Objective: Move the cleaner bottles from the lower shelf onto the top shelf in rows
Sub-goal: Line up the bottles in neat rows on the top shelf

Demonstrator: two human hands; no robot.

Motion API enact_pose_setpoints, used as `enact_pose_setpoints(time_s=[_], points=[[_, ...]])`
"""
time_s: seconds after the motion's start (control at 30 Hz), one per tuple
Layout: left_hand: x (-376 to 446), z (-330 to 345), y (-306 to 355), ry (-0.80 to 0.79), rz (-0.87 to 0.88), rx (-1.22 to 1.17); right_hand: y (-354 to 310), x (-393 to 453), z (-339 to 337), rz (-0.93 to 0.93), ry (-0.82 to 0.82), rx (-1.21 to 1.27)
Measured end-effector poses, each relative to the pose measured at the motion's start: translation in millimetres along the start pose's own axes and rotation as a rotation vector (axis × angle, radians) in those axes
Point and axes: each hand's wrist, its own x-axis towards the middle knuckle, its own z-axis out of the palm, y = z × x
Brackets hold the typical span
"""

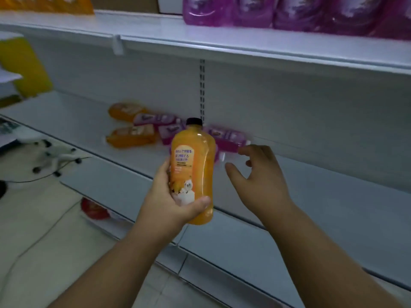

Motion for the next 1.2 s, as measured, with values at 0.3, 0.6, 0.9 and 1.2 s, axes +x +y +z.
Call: enact_pose_setpoints(time_s=[0.3,0.6,0.9,1.2], points=[[0,-104,23,0.119,0.166,-0.215,-31,75,125,0.314,-0.316,-0.033],[77,-188,18,0.079,0.201,-0.272,-39,124,184,0.488,-0.47,-0.592],[118,-200,-7,-0.12,0.143,-0.276,-49,84,194,0.742,-0.1,-0.414],[112,-192,-16,-0.257,0.12,-0.328,-42,69,166,0.816,-0.143,-0.215]])
